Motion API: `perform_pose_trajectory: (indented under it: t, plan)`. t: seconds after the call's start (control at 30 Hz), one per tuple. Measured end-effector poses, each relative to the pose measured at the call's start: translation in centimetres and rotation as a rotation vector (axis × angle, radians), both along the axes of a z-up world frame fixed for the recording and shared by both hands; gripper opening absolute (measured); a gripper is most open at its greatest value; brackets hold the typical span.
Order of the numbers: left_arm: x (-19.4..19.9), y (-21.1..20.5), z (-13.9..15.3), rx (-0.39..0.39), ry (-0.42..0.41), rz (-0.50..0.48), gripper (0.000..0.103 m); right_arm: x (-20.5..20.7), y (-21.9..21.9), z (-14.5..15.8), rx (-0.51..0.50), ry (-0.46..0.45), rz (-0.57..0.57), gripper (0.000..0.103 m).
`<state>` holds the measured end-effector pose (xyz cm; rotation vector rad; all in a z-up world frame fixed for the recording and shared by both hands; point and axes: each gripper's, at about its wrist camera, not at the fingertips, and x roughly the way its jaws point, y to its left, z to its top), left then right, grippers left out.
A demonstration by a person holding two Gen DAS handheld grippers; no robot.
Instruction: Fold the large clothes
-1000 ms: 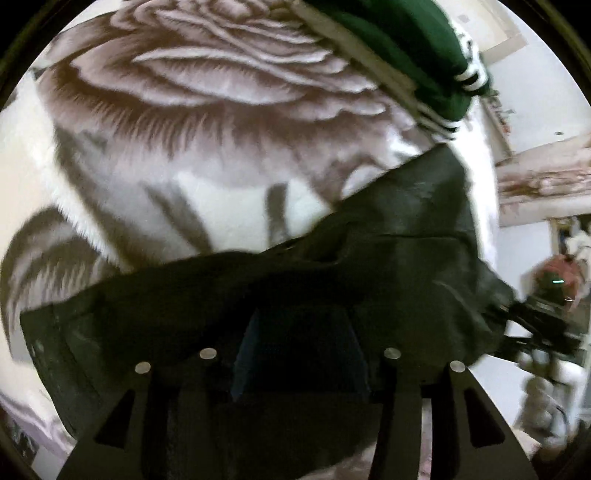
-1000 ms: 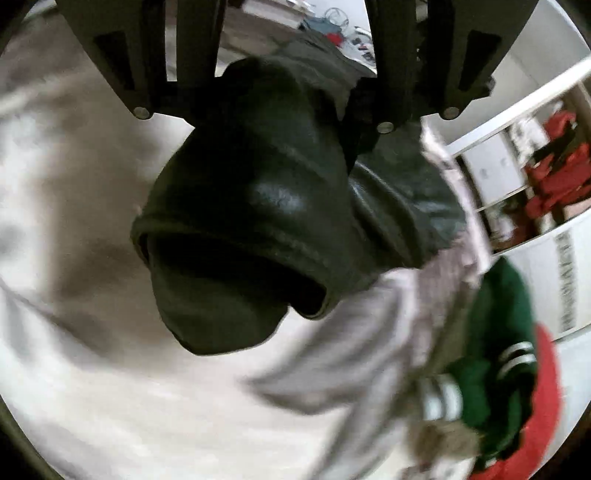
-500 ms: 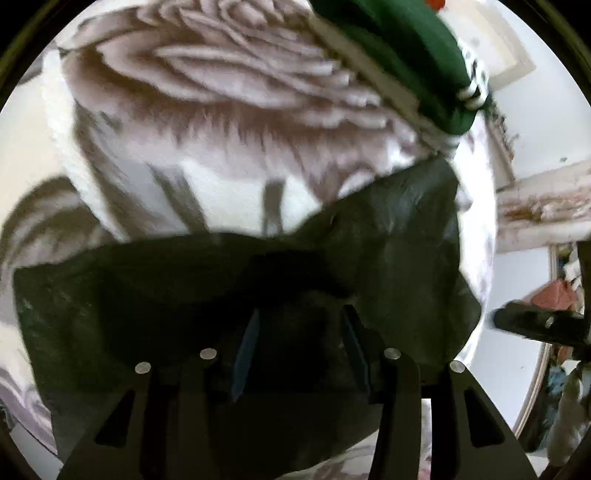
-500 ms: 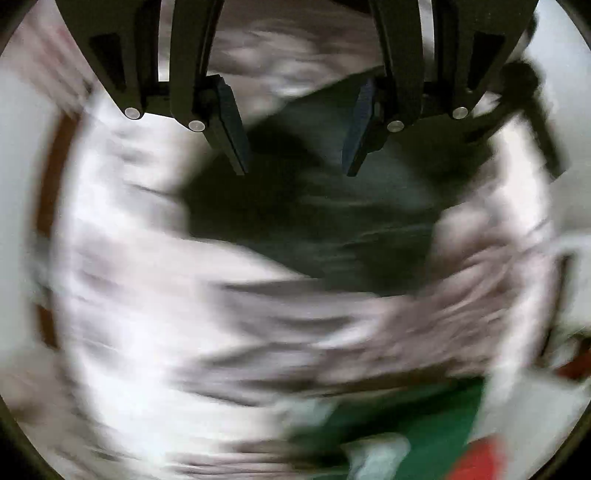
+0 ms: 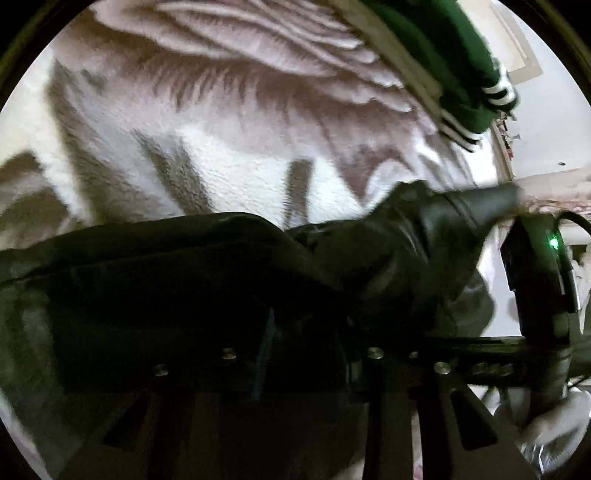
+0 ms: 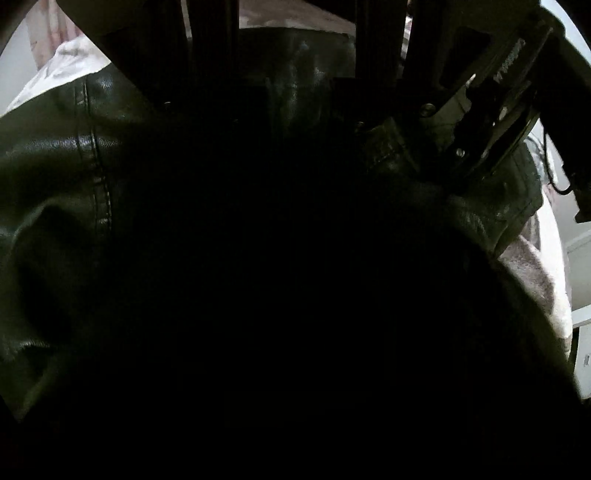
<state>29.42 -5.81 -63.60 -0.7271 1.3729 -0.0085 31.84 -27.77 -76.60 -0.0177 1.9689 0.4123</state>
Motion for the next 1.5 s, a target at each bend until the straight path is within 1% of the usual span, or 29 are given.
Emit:
perform_pose_trajectory:
  t: [0.03,0.1,0.13,0.17,0.23,0.3,0.33,0.4,0.43,0.47,0.53,0.57,0.6,0.67,0.77,0.83,0.87,0.9,0.97,1.03,1.1,1.2,1.23,1.3,1.33,1.37,1.4,1.43,1.5]
  plan:
    - [-0.6,0.0,0.9,0.010,-0.002,0.002,0.027,0.0,-0.5,0.9,0.047,0.008,-0.012,0.027]
    - [-2.1,-0.7,3.1,0.027,-0.022,0.005,0.027,-0.4,-3.3,4.3,0.228,-0.014,-0.095,0.043]
    - [-2.5,-1.2,3.7,0.027,-0.031,0.006,0.027,-0.6,-4.5,5.4,0.264,-0.031,-0.132,0.059]
    - [-2.9,-1.8,4.1,0.022,-0.038,0.010,0.027,-1.1,-6.9,6.9,0.312,-0.062,-0.196,0.064]
    - [-3.3,-3.0,3.9,0.000,-0.044,0.003,0.027,-2.2,-11.9,8.1,0.341,-0.094,-0.338,0.064]
    - [-2.5,-4.2,1.9,0.047,-0.021,-0.015,0.027,-3.0,-15.5,7.6,0.353,-0.089,-0.441,0.067]
    - [-1.9,-4.3,0.6,0.063,-0.006,-0.012,0.027,-3.4,-17.9,6.6,0.351,-0.091,-0.511,0.067]
    - [-1.3,-3.8,-2.1,0.040,0.022,-0.001,0.027,-3.7,-20.8,4.5,0.370,-0.087,-0.601,0.067]
    - [-1.2,-3.5,-2.4,0.028,0.016,0.004,0.028,-3.5,-22.1,3.2,0.414,-0.086,-0.654,0.067]
    - [-1.1,-3.4,-2.4,0.022,0.007,-0.006,0.028,-3.2,-23.0,1.7,0.500,-0.073,-0.716,0.067]
    - [-1.1,-3.3,-2.3,0.016,-0.002,-0.025,0.028,-2.8,-23.0,0.2,0.574,-0.065,-0.750,0.068]
    - [-1.2,-3.2,-2.4,0.011,-0.005,-0.027,0.027,-2.5,-22.5,-0.6,0.597,-0.062,-0.744,0.068]
    - [-1.2,-3.1,-2.4,0.006,-0.008,-0.029,0.027,-2.6,-22.3,-1.0,0.593,-0.062,-0.736,0.068]
    - [-1.0,-2.9,-2.6,-0.013,-0.004,-0.029,0.027,-3.4,-22.1,-0.5,0.606,-0.077,-0.778,0.068]
    - [-1.3,-2.6,-2.4,-0.019,-0.001,-0.035,0.027,-5.1,-24.8,1.7,0.588,-0.133,-0.785,0.068]
    - [-1.5,-2.9,-2.5,-0.017,-0.007,-0.034,0.027,-5.9,-26.2,2.3,0.562,-0.150,-0.800,0.072]
    - [-1.6,-2.8,-2.5,-0.014,-0.009,-0.032,0.027,-6.0,-26.7,1.8,0.567,-0.161,-0.811,0.075]
    - [-1.5,-2.9,-2.6,-0.012,-0.010,-0.031,0.027,-5.3,-28.7,1.0,0.567,-0.171,-0.802,0.076]
    - [-1.5,-2.9,-2.6,-0.009,-0.011,-0.031,0.027,-4.0,-28.8,-0.6,0.573,-0.191,-0.788,0.081]
    - [-1.6,-2.9,-2.6,-0.009,-0.010,-0.034,0.027,-2.0,-28.2,-2.2,0.664,-0.190,-0.792,0.083]
    - [-1.5,-2.9,-2.6,-0.010,-0.009,-0.042,0.027,-0.5,-26.8,-3.6,0.764,-0.162,-0.774,0.090]
    - [-1.3,-2.8,-2.7,-0.016,-0.007,-0.048,0.027,1.4,-24.2,-4.4,0.806,-0.147,-0.719,0.093]
    - [-1.2,-2.7,-2.8,-0.019,-0.007,-0.047,0.027,1.7,-23.7,-4.3,0.798,-0.153,-0.713,0.093]
    - [-1.0,-2.5,-2.9,-0.028,-0.007,-0.036,0.027,2.3,-22.9,-3.7,0.830,-0.167,-0.723,0.091]
    - [-0.9,-2.5,-3.0,-0.032,-0.008,-0.030,0.027,2.3,-22.8,-3.2,0.839,-0.171,-0.741,0.081]
    - [-0.8,-2.4,-3.1,-0.039,-0.007,-0.021,0.027,2.4,-22.7,-2.7,0.839,-0.179,-0.748,0.058]
    - [-0.6,-2.3,-3.2,-0.045,-0.005,-0.018,0.027,2.4,-22.5,-1.7,0.822,-0.200,-0.747,0.046]
    - [-0.5,-2.3,-3.3,-0.047,-0.002,-0.017,0.027,2.3,-22.4,-0.9,0.829,-0.217,-0.749,0.042]
    - [-0.2,-2.3,-3.5,-0.054,0.000,-0.016,0.027,2.2,-21.8,1.7,0.830,-0.262,-0.720,0.039]
